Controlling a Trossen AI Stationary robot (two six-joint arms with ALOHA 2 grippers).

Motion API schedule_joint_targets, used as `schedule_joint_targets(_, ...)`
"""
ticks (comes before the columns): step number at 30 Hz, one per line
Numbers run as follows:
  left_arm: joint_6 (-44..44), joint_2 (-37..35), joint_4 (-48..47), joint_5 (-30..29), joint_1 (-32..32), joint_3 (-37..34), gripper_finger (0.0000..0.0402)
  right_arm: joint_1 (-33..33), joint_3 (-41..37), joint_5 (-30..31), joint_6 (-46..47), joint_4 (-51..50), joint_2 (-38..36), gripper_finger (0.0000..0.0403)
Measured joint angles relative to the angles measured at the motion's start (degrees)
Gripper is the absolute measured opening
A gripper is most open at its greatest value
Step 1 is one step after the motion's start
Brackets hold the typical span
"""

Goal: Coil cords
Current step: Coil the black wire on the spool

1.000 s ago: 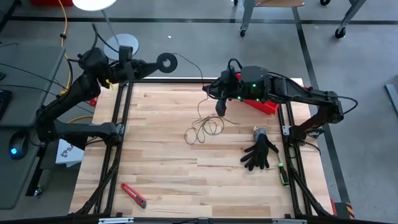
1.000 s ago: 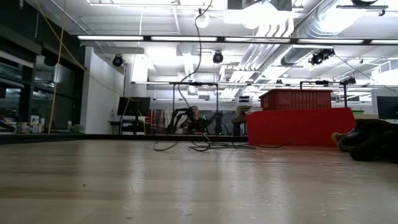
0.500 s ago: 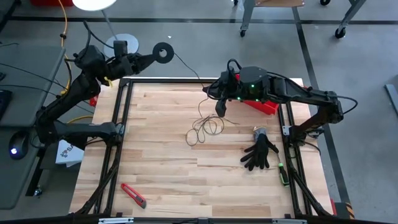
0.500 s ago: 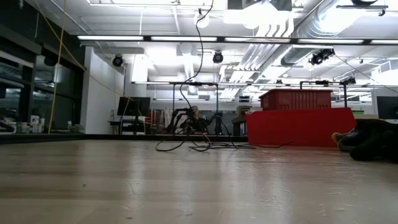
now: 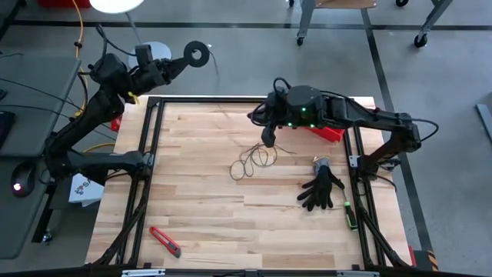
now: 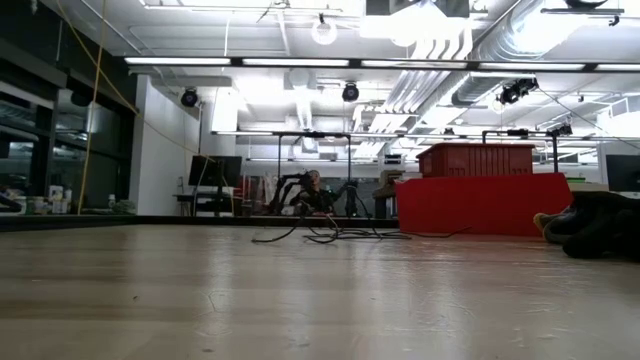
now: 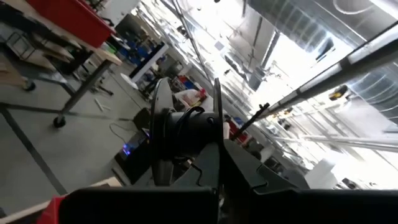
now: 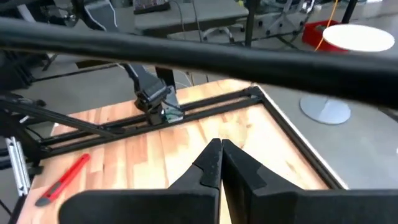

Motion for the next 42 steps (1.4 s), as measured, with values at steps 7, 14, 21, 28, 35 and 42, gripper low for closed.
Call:
schedule_joint_targets(7,-0.7,1.5,4.7,0.2,-0.1,0.0,0.0000,-0.4,0.0,-0.2,1.0,-0.8,0.7,0.0001)
schedule_joint_targets(14,-1.3,3.8,8.8,4.4,-0.2,0.0,0.0000,-0.5,0.0,0.5,1.5,-0.7,1.3,0.0000)
schedule_joint_targets(21,4.9,5.4,13.5,7.4,-0.2,0.0,0.0000,-1.2,0.0,3.4,1.5,-0.7,1.4,0.0000)
schedule_joint_targets(28,12.8,4.8,13.4,11.1,-0.2,0.0,0.0000,-2.1,0.0,3.7,1.5,-0.7,1.4,0.0034)
schedule_joint_targets(35,15.4,4.8,13.2,14.0,-1.6,0.0,0.0000,-2.4,0.0,4.9,1.5,4.8,1.4,0.0119)
schedule_joint_targets(42,17.4,4.8,17.9,13.4,-4.0,0.0,0.0000,-3.0,0.0,8.6,-0.3,12.9,1.4,0.0137)
